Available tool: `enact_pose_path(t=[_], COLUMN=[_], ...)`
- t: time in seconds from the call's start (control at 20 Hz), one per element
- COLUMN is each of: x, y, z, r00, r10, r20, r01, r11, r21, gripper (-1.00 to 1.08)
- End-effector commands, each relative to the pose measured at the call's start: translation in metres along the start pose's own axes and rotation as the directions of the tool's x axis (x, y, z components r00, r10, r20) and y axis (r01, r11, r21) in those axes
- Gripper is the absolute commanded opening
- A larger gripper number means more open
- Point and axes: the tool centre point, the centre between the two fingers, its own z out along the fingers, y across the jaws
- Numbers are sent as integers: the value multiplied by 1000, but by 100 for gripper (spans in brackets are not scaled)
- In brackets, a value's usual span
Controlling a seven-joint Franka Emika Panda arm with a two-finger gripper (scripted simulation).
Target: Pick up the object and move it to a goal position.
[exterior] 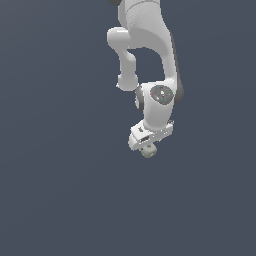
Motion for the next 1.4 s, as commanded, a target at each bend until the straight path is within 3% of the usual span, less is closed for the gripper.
enact_pose_path(t=[0.0, 0.6, 0.65, 1.35], x=[0, 1, 1, 0], y=[0, -2, -2, 0], z=[7, 48, 48, 43], r00=[1000, 1000, 1000, 1000], r10=[-1, -8, -8, -8], r20=[1, -2, -2, -2], r01=[1, 8, 8, 8], r11=[1000, 1000, 1000, 1000], r21=[0, -1, -1, -1], gripper=[100, 100, -100, -100])
